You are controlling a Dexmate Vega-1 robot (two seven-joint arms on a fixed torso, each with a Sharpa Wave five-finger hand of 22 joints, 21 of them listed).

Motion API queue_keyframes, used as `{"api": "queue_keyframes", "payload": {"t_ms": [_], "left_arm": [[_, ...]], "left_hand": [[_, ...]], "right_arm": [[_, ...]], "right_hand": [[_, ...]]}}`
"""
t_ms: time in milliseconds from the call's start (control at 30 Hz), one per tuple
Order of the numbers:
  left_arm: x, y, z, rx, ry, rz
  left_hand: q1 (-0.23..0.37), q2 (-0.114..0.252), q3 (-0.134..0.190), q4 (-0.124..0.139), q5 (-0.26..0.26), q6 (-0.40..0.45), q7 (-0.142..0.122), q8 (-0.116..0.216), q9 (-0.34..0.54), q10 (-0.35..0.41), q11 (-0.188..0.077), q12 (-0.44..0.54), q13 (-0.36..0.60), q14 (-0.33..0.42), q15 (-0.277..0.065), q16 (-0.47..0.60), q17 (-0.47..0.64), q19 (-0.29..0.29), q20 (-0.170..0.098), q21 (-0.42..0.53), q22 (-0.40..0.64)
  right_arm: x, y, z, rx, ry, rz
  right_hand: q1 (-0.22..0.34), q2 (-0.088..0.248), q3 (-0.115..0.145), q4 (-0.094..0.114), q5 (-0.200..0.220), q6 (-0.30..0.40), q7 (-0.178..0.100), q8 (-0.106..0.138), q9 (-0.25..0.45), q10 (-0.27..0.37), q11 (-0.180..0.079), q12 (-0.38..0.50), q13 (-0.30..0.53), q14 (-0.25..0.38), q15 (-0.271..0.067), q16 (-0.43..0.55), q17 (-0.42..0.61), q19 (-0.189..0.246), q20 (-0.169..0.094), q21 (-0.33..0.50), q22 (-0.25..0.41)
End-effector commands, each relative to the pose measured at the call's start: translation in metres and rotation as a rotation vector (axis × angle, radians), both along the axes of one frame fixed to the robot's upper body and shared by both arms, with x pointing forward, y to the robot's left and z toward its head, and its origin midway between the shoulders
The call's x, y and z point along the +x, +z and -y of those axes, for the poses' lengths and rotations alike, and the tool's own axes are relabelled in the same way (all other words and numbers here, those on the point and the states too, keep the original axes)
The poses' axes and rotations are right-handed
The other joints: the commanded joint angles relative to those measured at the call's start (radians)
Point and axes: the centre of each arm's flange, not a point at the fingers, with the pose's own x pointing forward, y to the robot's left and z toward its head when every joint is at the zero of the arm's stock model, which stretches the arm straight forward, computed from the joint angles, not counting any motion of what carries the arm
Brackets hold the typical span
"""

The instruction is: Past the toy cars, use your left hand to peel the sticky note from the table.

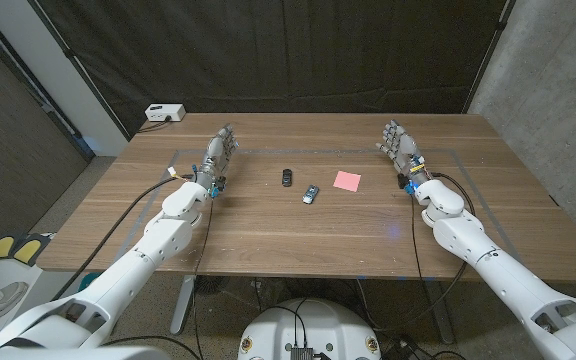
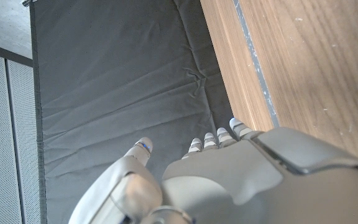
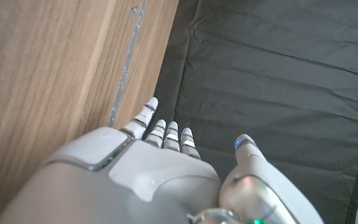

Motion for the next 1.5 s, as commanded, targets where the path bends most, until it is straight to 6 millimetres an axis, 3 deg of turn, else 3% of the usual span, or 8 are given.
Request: {"api": "queue_keyframes", "payload": {"t_ms": [33, 333, 500, 633, 833, 967, 1133, 1500], "left_arm": [[0.001, 0.004, 0.002, 0.022, 0.026, -0.006], [0.002, 0.005, 0.004, 0.046, 0.066, -0.001], [0.000, 0.012, 0.007, 0.118, 0.134, 0.033], [-0.001, 0.025, 0.010, 0.181, 0.202, 0.069], [-0.005, 0.046, 0.016, 0.294, 0.302, 0.145], [-0.008, 0.059, 0.020, 0.365, 0.356, 0.201], [-0.010, 0.072, 0.027, 0.400, 0.376, 0.245], [-0.012, 0.096, 0.044, 0.510, 0.389, 0.325]], "left_hand": [[-0.006, 0.069, 0.003, -0.003, 0.006, -0.123, -0.005, 0.009, 0.005, -0.123, -0.005, 0.007, 0.003, -0.189, -0.008, 0.006, 0.003, -0.061, -0.020, 0.003, 0.001], [-0.011, 0.061, -0.001, -0.012, 0.008, -0.116, -0.009, 0.012, 0.004, -0.111, -0.010, 0.012, 0.003, -0.181, -0.010, 0.008, 0.000, -0.054, -0.013, 0.003, 0.001], [-0.004, 0.036, -0.007, -0.041, 0.008, -0.064, -0.018, 0.025, 0.004, -0.060, -0.011, 0.029, 0.003, -0.123, 0.014, 0.019, -0.008, -0.015, 0.018, 0.009, -0.002], [0.031, 0.021, -0.004, -0.086, 0.000, 0.022, -0.013, 0.033, 0.006, 0.051, 0.056, 0.056, 0.006, -0.047, 0.097, 0.022, -0.008, 0.023, 0.101, 0.007, -0.001], [0.068, 0.021, 0.009, -0.123, -0.015, 0.087, -0.019, 0.033, 0.008, 0.128, 0.067, 0.070, 0.011, 0.059, 0.134, 0.035, -0.006, 0.079, 0.185, 0.017, 0.003], [0.088, 0.015, 0.014, -0.146, -0.024, 0.110, -0.023, 0.033, 0.008, 0.139, 0.060, 0.068, 0.013, 0.112, 0.132, 0.041, -0.006, 0.121, 0.201, 0.029, 0.005], [0.098, 0.012, 0.016, -0.158, -0.028, 0.127, -0.026, 0.034, 0.008, 0.152, 0.051, 0.069, 0.013, 0.133, 0.132, 0.042, -0.005, 0.134, 0.210, 0.032, 0.006], [0.113, 0.009, 0.020, -0.176, -0.034, 0.157, -0.030, 0.036, 0.009, 0.167, 0.046, 0.068, 0.014, 0.163, 0.133, 0.041, -0.005, 0.156, 0.217, 0.038, 0.007]], "right_arm": [[-0.003, -0.004, 0.004, 0.011, -0.020, -0.008], [-0.002, -0.004, 0.005, 0.002, -0.024, -0.007], [-0.001, -0.006, 0.005, 0.010, -0.023, -0.013], [0.000, -0.007, 0.006, 0.008, -0.021, -0.012], [0.001, -0.007, 0.005, 0.000, -0.019, -0.011], [0.001, -0.007, 0.004, -0.008, -0.017, -0.011], [0.000, -0.007, 0.004, -0.006, -0.021, -0.010], [-0.005, -0.004, 0.006, -0.030, -0.027, -0.020]], "right_hand": [[0.010, 0.000, 0.005, -0.001, 0.006, 0.000, 0.010, 0.006, 0.003, -0.002, 0.011, 0.007, 0.003, -0.015, -0.001, 0.002, 0.001, -0.004, 0.007, -0.002, 0.005], [0.012, 0.002, 0.004, -0.005, 0.006, 0.000, 0.011, 0.006, 0.003, -0.002, 0.014, 0.007, 0.003, -0.018, 0.007, 0.001, -0.002, -0.006, 0.011, -0.008, 0.004], [0.017, 0.004, 0.006, -0.009, 0.007, 0.005, 0.013, 0.007, 0.003, 0.000, 0.013, 0.007, 0.003, -0.018, 0.013, 0.001, -0.005, -0.006, 0.015, -0.011, 0.004], [0.021, 0.007, 0.008, -0.013, 0.007, 0.007, 0.013, 0.008, 0.003, 0.002, 0.015, 0.008, 0.003, -0.017, 0.020, 0.001, -0.007, -0.008, 0.022, -0.015, 0.004], [0.027, 0.009, 0.009, -0.018, 0.007, 0.016, 0.009, 0.010, 0.003, 0.008, 0.016, 0.010, 0.003, -0.014, 0.029, 0.002, -0.009, -0.007, 0.028, -0.019, 0.004], [0.029, 0.012, 0.007, -0.023, 0.004, 0.058, -0.017, 0.022, 0.004, 0.009, 0.015, 0.009, 0.003, -0.012, 0.047, 0.005, -0.011, -0.007, 0.046, -0.029, 0.005], [0.035, 0.016, 0.010, -0.028, 0.004, 0.067, -0.022, 0.023, 0.004, 0.015, 0.019, 0.011, 0.003, -0.006, 0.056, 0.007, -0.012, -0.003, 0.052, -0.031, 0.005], [0.047, 0.026, 0.014, -0.040, -0.001, 0.093, -0.034, 0.022, 0.005, 0.058, 0.045, 0.024, 0.005, 0.033, 0.096, 0.022, -0.011, 0.016, 0.096, -0.041, 0.007]]}}
